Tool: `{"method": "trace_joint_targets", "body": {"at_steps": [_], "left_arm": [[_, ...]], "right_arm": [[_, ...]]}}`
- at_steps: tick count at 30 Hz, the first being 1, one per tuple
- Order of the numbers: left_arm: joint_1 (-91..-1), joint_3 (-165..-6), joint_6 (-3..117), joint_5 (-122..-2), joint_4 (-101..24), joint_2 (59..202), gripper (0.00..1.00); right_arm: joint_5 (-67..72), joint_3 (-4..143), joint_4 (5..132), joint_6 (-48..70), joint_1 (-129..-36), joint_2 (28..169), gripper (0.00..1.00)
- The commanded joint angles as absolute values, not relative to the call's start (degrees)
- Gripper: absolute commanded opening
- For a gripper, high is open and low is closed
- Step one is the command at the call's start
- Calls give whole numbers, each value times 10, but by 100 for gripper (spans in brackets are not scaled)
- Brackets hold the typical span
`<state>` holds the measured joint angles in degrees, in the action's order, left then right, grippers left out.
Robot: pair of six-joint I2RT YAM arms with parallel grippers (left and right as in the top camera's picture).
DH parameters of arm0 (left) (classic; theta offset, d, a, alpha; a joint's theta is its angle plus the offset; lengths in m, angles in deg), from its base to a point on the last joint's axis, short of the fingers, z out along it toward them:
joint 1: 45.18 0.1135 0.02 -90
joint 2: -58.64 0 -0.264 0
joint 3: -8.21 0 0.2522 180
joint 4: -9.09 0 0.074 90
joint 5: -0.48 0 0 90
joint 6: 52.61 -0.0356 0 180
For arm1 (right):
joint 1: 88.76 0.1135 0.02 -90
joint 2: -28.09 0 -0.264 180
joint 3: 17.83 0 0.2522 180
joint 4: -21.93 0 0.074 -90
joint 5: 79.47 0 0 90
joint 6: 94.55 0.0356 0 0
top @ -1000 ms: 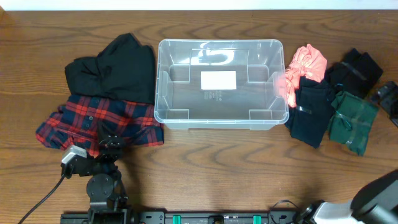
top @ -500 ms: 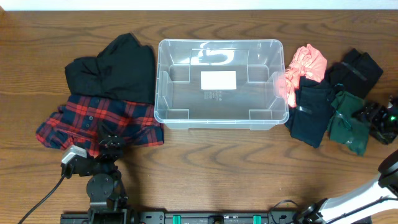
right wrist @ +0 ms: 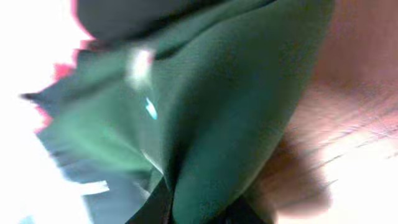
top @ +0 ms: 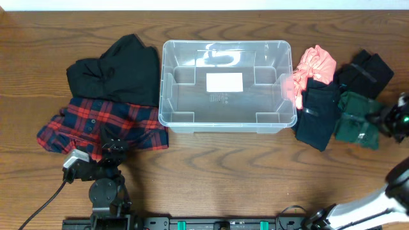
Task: Pack container
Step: 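Reach the right gripper to the dark green garment and grasp it, then carry the green garment into the bin's left side and release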
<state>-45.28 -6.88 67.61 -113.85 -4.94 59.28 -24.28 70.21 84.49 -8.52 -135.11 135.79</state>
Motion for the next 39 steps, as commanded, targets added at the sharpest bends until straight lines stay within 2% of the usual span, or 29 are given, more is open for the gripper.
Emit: {"method": "trace_joint_targets", "body": {"at_steps": [1, 4, 8, 14, 17, 21, 28, 35, 36, 37, 38, 39], "left_arm": [[-451, -58, 677, -1139, -70, 593, 98], [-451, -58, 677, -1139, -70, 593, 98], [-451, -58, 677, -1139, -70, 593, 98], [-451, -58, 677, -1139, -70, 593, 98], [-451, -58, 677, -1139, -70, 593, 98], [-451, -58, 677, -1139, -70, 593, 98], [-451, -58, 677, -1139, -70, 593, 98], [-451, -58, 677, -1139, -70, 593, 98], [-451, -58, 677, -1139, -70, 593, 98], [-451, -58, 677, -1139, -70, 593, 98], [-451, -58, 677, -1139, -70, 593, 98], [-451, -58, 677, -1139, -70, 593, 98]], "right_arm": [[-368, 711, 846, -44, -1324, 1217, 1], [-377, 711, 847, -9, -1270, 1108, 1], [-354, 711, 820, 53, -1152, 1005, 1], [-157, 709, 738, 230, -904, 986, 1], [-62, 708, 682, 308, -794, 1031, 1], [-29, 708, 582, 388, -697, 1129, 1], [-38, 708, 406, 555, -618, 1329, 1], [-66, 708, 281, 613, -584, 1459, 2], [-70, 708, 267, 611, -583, 1468, 11], [-75, 708, 256, 602, -583, 1475, 36], [-89, 708, 249, 583, -585, 1478, 48], [-99, 708, 248, 566, -587, 1478, 51]]}}
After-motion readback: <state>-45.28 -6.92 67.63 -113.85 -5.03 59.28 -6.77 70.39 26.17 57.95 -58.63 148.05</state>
